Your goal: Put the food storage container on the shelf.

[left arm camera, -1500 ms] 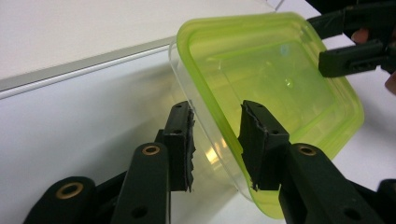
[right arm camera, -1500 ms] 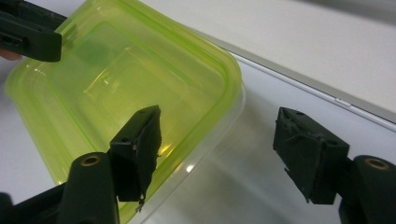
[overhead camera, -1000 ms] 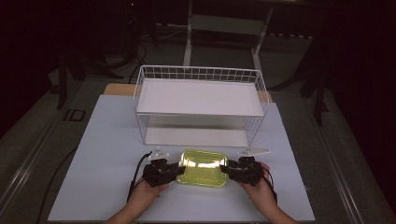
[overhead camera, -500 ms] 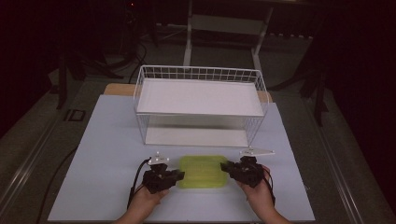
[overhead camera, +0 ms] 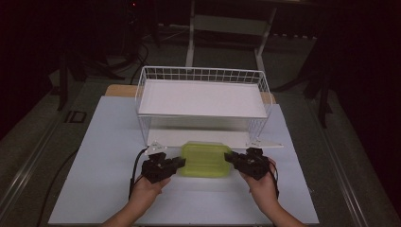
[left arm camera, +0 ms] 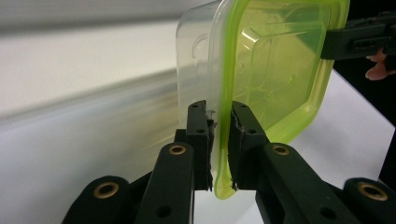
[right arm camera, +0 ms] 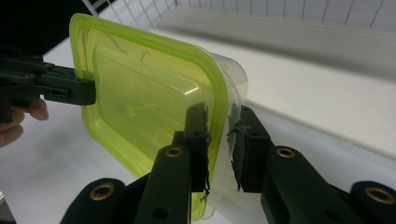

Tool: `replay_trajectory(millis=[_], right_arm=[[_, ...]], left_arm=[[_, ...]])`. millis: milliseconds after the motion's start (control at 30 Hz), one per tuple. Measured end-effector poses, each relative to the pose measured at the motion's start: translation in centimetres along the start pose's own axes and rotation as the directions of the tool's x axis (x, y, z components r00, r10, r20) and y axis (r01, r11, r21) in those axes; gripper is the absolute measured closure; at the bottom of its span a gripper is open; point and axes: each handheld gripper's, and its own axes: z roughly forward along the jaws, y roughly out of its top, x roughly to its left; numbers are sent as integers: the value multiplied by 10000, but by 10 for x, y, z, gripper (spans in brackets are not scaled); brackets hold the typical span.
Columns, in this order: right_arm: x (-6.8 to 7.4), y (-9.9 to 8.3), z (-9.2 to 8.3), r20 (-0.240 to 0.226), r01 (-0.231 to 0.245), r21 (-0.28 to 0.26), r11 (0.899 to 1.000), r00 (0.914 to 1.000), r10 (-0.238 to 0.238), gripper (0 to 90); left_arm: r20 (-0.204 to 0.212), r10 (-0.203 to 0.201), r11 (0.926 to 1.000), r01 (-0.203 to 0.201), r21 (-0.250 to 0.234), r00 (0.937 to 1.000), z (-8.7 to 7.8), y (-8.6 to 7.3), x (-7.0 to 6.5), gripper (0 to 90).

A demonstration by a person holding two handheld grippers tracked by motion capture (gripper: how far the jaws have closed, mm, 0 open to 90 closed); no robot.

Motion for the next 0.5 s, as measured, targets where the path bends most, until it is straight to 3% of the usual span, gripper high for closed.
replay_trajectory(millis=[200, 500], right_arm=[[-2, 18, -3, 50, -52, -353, 9994, 10000, 54, 780], [-13, 21, 24, 213, -446, -78, 9990, 9988, 448, 778]], left_arm=[[18, 117, 9991, -116, -417, 9999, 1, 14, 5, 807], [-56, -135, 9995, 133, -286, 9999, 19, 13, 29, 807]])
